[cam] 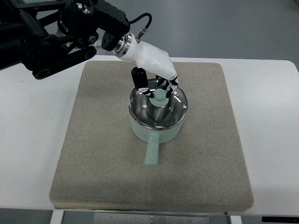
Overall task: Place lid left of pot with left hand
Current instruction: 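Lift the glass lid off the saucepan with the left hand, then carry the lid beside the saucepan and lower it onto the board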
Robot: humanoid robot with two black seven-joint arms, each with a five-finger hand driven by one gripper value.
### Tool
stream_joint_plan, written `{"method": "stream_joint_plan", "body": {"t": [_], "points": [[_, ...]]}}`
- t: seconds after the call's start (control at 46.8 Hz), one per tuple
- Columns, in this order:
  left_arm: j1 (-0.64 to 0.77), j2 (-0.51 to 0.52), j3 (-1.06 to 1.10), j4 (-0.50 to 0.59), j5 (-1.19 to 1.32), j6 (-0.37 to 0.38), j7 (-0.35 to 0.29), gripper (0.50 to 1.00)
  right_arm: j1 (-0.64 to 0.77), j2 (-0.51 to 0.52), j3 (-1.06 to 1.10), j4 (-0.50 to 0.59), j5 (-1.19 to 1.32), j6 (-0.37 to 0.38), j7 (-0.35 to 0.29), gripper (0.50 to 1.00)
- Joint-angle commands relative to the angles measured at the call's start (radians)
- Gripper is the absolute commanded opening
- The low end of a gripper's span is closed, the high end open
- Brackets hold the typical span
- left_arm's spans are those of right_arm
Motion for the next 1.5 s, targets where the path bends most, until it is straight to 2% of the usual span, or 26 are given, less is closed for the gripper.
{"method": "stream_joint_plan", "body": {"t": [0.0, 0.748, 0.983, 1.219, 1.475], "points": [[0.0, 0.0, -0.021, 0.004, -0.019, 0.0, 0.0, 0.5, 0.0, 0.0, 0.001, 0.0, 0.0, 0.0, 0.0, 0.921], [0.009, 0.041, -0.031, 0.018, -0.039, 0.008, 0.0, 0.5, 0.0, 0.0, -0.001, 0.0, 0.0, 0.0, 0.0, 0.921], [0.015, 0.053, -0.029, 0.147, -0.105, 0.011, 0.0, 0.5, 0.0, 0.0, -0.001, 0.0, 0.0, -0.001, 0.0, 0.921], [0.021, 0.122, -0.014, 0.253, -0.136, 0.012, 0.0, 0.5, 0.0, 0.0, 0.001, 0.002, 0.0, 0.0, 0.0, 0.921], [0.087, 0.24, 0.005, 0.251, -0.122, 0.015, 0.0, 0.5, 0.0, 0.0, 0.001, 0.0, 0.0, 0.0, 0.0, 0.921]]}}
